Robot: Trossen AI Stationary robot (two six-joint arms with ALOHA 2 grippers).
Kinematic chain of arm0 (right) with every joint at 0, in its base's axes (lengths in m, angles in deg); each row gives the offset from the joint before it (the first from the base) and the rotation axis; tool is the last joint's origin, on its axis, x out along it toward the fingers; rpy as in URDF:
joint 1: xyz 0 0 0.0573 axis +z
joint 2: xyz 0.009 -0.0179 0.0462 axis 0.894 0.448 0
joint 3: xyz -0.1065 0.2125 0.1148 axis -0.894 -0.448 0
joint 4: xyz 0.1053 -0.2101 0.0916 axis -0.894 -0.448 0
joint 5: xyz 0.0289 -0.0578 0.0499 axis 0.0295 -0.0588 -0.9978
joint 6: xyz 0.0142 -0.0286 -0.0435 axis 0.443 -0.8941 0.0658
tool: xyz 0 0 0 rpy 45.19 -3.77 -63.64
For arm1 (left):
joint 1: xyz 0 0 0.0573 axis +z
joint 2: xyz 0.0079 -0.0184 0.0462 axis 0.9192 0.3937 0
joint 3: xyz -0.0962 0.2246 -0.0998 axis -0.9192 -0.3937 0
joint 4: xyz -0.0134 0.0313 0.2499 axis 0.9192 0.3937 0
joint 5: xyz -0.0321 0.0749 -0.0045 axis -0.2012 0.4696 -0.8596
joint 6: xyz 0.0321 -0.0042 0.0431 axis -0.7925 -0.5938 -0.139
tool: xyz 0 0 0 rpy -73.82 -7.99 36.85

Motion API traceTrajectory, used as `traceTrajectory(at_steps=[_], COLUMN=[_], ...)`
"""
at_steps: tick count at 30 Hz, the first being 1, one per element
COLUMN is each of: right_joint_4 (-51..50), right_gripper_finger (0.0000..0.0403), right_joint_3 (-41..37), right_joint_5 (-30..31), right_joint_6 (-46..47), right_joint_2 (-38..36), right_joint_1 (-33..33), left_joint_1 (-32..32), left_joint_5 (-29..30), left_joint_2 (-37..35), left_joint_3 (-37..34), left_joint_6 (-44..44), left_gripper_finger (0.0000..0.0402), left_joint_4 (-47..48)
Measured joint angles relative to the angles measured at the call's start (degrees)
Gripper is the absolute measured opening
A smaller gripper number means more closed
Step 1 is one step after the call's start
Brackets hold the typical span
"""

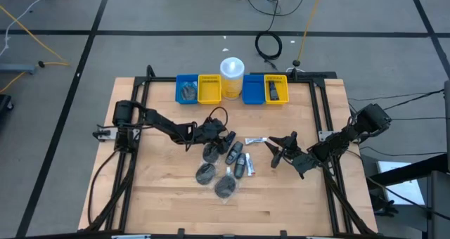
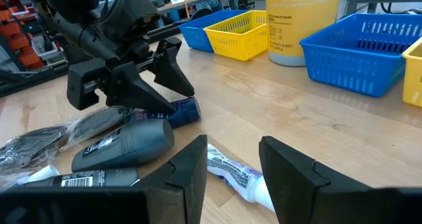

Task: Pick & Place Travel size toiletries
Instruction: Put the dark blue shave cream into the right yellow bin

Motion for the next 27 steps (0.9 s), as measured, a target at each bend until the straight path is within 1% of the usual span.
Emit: traceTrajectory(at_steps=[4,8,13,16,21,24,27], right_joint_4=[0.0,0.0,0.0,0.0,0.0,0.0,0.0], right_gripper_finger=[0.013,0.013,0.013,0.013,0.013,0.013,0.013], right_joint_3=[0.0,0.0,0.0,0.0,0.0,0.0,0.0], right_joint_5=[0.0,0.0,0.0,0.0,0.0,0.0,0.0], right_joint_6=[0.0,0.3,0.5,0.4,0.4,0.6,0.6], right_joint_2=[0.0,0.0,0.0,0.0,0.0,0.0,0.0], right_joint_1=[0.0,0.0,0.0,0.0,0.0,0.0,0.0], left_joint_1=[0.5,1.6,1.4,1.0,1.1,1.3,1.3], left_joint_5=[2.4,2.2,2.4,3.0,2.6,1.2,1.3], left_joint_2=[-0.5,-3.4,-7.7,-7.6,-5.0,-3.3,-1.1], left_joint_3=[0.0,-0.1,0.0,-0.1,-0.1,0.0,0.0], left_joint_6=[-0.1,-0.2,-0.3,0.3,3.9,4.8,5.8], left_gripper_finger=[0.0255,0.0255,0.0255,0.0255,0.0255,0.0255,0.0255], left_joint_4=[1.4,3.8,8.3,9.0,8.3,4.4,2.1])
